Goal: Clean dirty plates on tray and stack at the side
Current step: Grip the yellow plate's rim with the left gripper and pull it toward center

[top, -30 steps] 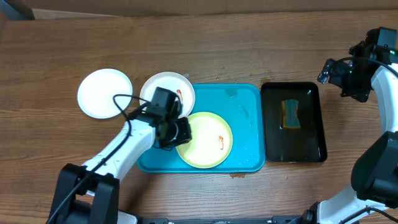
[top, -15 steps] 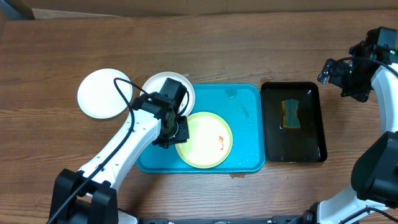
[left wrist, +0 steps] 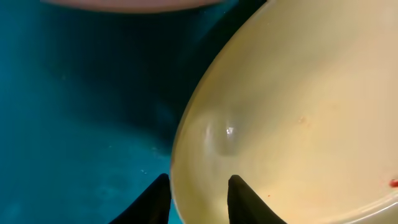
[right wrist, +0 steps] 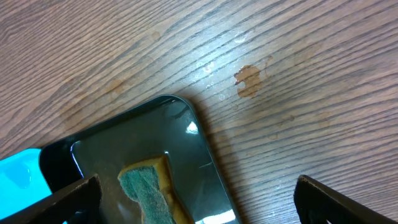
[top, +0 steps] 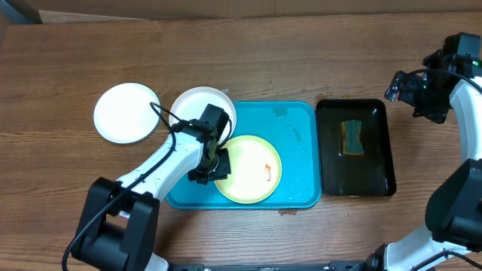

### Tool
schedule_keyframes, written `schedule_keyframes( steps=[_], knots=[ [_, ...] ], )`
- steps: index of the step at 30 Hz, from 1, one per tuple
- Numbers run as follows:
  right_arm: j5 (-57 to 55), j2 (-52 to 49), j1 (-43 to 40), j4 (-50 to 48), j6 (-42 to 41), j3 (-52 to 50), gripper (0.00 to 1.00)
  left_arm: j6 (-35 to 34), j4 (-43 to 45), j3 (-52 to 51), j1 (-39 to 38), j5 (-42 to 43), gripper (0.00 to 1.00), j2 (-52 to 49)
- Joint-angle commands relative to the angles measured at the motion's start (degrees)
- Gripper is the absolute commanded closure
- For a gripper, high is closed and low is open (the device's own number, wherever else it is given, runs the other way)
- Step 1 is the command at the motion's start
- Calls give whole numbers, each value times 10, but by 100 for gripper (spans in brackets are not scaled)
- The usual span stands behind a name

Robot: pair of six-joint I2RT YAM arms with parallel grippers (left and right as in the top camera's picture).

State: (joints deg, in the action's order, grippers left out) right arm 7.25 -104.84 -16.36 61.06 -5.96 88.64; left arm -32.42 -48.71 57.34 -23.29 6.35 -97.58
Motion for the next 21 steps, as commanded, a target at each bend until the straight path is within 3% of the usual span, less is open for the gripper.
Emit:
schedule_keyframes(
  steps=[1,13,19,21],
  knots=[
    [1,10,0,-3,-1,7,0,11,14,-5,-3,12,68,-6],
    [1,10,0,-3,-1,7,0,24,108,-1,-3,110,55,-5],
    [1,10,0,-3,-1,7,0,114,27,62,-3,98,57,-5],
    [1,10,0,-3,-1,6,0,124,0,82,-4,30,57,-5]
  ],
)
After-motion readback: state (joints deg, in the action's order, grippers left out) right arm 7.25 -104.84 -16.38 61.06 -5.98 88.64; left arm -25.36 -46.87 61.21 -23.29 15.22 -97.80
